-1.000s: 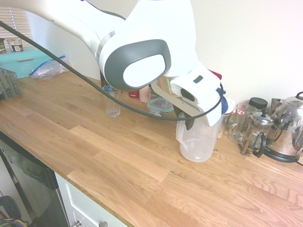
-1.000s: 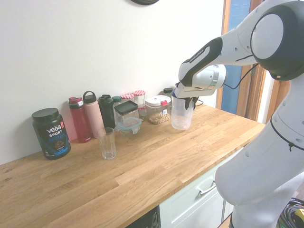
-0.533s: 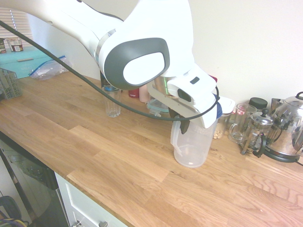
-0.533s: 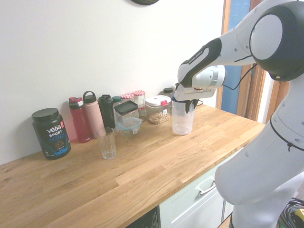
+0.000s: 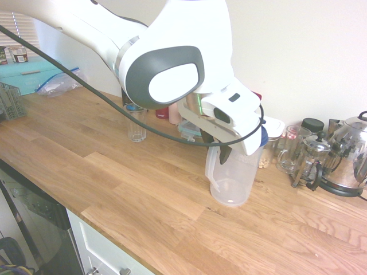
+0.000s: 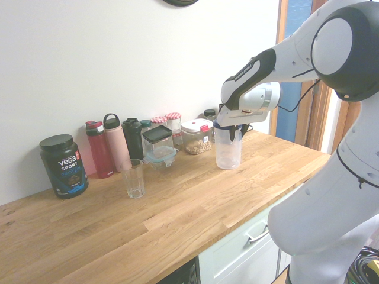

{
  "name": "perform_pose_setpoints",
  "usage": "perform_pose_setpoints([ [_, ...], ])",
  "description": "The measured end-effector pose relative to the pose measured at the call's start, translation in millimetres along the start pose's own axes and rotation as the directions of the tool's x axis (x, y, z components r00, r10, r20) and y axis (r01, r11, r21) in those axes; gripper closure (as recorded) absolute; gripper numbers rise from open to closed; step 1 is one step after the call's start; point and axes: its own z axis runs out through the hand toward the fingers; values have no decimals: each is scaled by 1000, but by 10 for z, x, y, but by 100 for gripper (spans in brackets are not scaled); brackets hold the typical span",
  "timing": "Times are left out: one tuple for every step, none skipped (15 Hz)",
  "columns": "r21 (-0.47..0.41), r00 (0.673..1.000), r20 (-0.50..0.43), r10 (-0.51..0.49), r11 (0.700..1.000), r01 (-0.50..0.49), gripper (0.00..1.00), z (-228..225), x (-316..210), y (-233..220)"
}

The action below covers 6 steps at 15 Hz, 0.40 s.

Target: Pour me some water

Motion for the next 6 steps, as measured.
perform_pose_setpoints([
  [-3, 1000, -5, -2, 1000, 2, 0, -11, 4, 3],
  [-5, 1000, -12, -3, 1000, 3, 0, -38, 12, 11],
  [-13, 1000, -17, -9, 1000, 9, 0, -85, 13, 26],
  [-27, 1000, -10, -15, 1000, 15, 0, -158, 2, 59],
  [-45, 1000, 10, -19, 999, 20, 0, -261, -29, 101],
  [-63, 999, 37, -23, 998, 25, 0, -385, -85, 142],
])
